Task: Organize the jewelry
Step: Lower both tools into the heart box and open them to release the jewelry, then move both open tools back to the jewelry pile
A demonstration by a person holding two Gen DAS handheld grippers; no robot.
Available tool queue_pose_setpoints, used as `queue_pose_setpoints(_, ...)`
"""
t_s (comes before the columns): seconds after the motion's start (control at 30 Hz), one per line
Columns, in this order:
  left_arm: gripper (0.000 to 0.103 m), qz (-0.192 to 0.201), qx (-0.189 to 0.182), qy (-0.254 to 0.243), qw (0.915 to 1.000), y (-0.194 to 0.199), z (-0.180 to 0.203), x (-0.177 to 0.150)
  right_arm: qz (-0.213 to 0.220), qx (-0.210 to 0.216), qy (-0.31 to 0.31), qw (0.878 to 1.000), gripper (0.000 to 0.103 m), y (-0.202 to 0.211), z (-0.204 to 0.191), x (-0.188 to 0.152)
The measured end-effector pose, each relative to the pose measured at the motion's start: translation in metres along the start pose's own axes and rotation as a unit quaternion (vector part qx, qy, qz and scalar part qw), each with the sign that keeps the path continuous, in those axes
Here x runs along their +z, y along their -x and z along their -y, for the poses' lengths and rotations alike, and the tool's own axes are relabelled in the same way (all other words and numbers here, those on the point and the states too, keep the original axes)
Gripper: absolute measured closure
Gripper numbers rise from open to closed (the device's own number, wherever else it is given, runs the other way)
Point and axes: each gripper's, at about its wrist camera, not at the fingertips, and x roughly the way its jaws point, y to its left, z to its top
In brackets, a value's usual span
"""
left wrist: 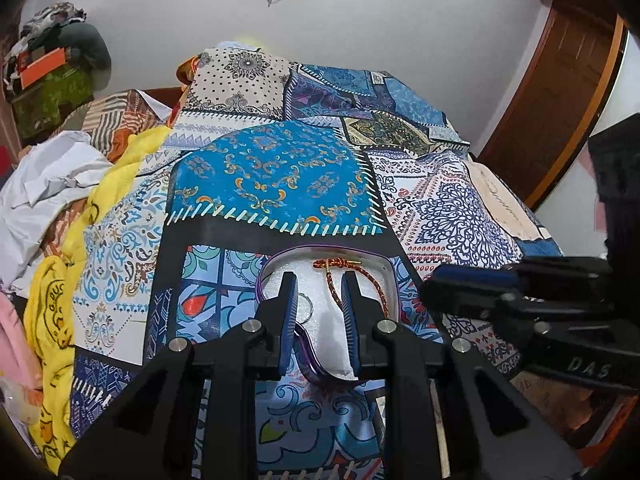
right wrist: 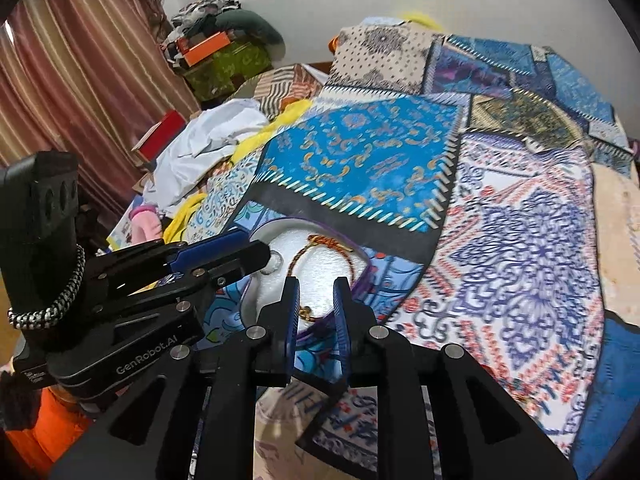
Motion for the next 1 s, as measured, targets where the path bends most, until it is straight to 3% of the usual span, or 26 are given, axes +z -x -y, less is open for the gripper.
queue_pose_setpoints(0.23,0.081,0.020,0.016,-0.013,0.9996,0.022,0.012,0.002,0.020,-0.022,0.005,1.000,0.087,0.019,0.001,-0.001)
queue_pose_setpoints(0.33,0.073,0.034,0.025,-0.019,0.9989,0.036,0.017,0.003,0.036,-0.030,0.009,0.999,0.086,0.032,0.000,-0.003)
queue_pose_setpoints(0.4,0.068,0.044,0.031,-0.021,0.9983,0.046,0.020,0.003,0.047,-0.038,0.012,0.998,0.079,0.039,-0.001,-0.004)
queue_pose_setpoints(0.47,0.066,0.053,0.035,-0.024,0.9977,0.055,0.024,0.002,0.066,-0.052,0.016,0.996,0.062,0.049,-0.003,-0.006)
queue_pose_setpoints(0.53,0.060,0.059,0.041,-0.026,0.9971,0.063,0.029,0.002,0.089,-0.064,0.022,0.994,0.056,0.060,-0.006,-0.008)
queue_pose_setpoints(0.63,0.055,0.071,0.047,-0.032,0.9959,0.074,0.036,0.000,0.105,-0.072,0.025,0.992,0.055,0.072,-0.007,-0.009)
queue_pose_setpoints(1.0,0.051,0.083,0.025,-0.061,0.9944,0.088,0.075,-0.001,0.149,-0.102,0.004,0.984,0.055,0.116,0.013,-0.025)
